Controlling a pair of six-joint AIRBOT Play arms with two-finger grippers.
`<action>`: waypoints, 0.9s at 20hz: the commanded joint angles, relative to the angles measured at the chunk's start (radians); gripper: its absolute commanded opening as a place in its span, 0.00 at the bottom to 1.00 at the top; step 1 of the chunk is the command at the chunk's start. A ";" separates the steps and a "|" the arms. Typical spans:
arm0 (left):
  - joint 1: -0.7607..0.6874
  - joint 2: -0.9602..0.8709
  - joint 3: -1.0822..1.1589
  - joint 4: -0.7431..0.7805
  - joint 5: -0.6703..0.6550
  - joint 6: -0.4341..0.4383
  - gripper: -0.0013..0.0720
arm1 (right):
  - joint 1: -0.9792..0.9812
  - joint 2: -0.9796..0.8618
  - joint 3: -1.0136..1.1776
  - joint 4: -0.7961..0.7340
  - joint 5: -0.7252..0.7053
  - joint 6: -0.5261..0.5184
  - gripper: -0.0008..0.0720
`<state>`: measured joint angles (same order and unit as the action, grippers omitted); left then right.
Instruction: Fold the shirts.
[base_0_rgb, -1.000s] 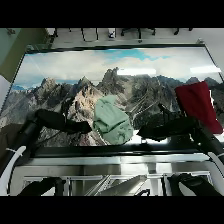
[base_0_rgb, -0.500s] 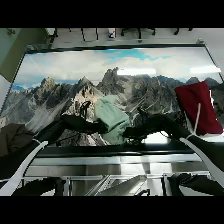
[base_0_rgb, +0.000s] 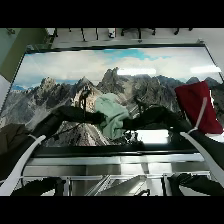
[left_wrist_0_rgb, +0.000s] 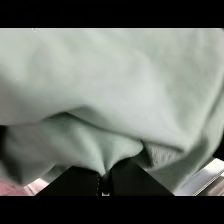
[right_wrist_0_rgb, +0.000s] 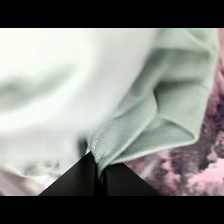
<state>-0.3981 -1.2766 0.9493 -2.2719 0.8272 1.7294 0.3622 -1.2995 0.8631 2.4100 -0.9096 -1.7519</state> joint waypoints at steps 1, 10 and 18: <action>0.121 0.194 0.127 0.055 0.106 0.003 0.03 | -0.109 0.246 0.116 0.051 -0.163 0.012 0.04; 0.405 0.551 0.589 0.051 0.330 0.055 0.03 | -0.338 0.777 0.510 0.054 -0.122 0.097 0.04; 0.096 0.334 0.480 0.058 0.433 0.055 0.03 | -0.337 0.675 0.346 0.005 -0.262 0.118 0.04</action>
<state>-0.1658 -0.8524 1.4940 -2.2326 1.2434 1.7824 0.0277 -0.5888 1.2892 2.4409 -1.1343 -1.6386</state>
